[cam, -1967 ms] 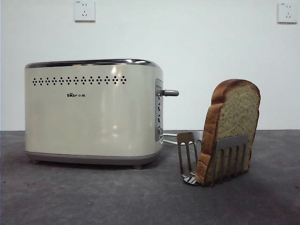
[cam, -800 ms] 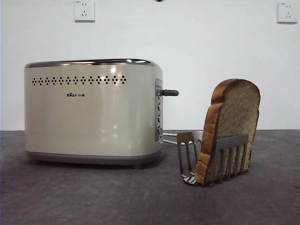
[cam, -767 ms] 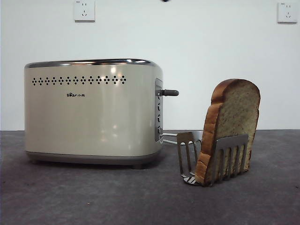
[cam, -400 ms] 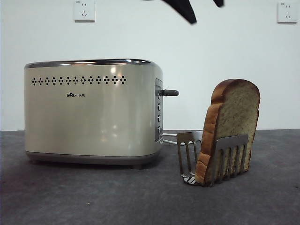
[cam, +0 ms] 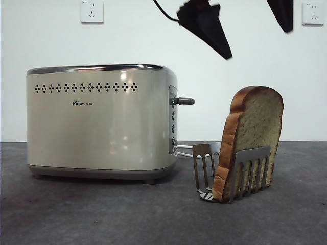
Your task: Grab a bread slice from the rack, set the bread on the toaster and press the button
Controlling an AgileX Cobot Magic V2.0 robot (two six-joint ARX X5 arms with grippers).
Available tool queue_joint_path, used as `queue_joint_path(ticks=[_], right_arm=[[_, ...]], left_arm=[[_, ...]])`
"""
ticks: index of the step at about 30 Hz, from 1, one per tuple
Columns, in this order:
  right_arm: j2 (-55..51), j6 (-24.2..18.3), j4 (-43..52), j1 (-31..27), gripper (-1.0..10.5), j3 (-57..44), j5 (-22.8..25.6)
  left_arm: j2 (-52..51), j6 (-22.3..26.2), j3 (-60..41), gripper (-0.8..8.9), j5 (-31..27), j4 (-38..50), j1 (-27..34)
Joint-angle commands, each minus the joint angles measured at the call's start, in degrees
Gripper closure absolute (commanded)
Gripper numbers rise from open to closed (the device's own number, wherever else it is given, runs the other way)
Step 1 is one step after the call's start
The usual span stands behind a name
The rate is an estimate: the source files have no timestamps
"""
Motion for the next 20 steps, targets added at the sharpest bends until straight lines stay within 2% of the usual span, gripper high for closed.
queue_joint_path(ticks=[1,10,13,16,18,20], right_arm=[[-0.15,0.02,-0.39,0.02,9.5,0.2,0.02],[-0.15,0.02,-1.09,0.02,9.5,0.2,0.48],[-0.15,0.15,-1.68,0.02,9.5,0.2,0.42],[-0.15,0.13,-2.34,0.02,9.5,0.2,0.44],[-0.15,0.13,-2.51,0.02,9.5,0.2,0.42],[-0.15,0.13,-2.95,0.02,9.5,0.2,0.42]], left_arm=[[2.1,1.2,-0.02,3.16,-0.94,0.37,-0.66],[7.08,2.12,-0.02,3.22,-6.25,1.22,-1.84],[7.98,2.12,-0.02,4.06,-6.51,1.97,-2.05],[8.0,2.12,-0.02,4.31,-7.02,2.99,-2.16],[8.0,2.1,-0.02,6.02,-7.04,3.39,-2.14],[8.0,2.1,-0.02,6.91,-6.99,3.15,-2.14]])
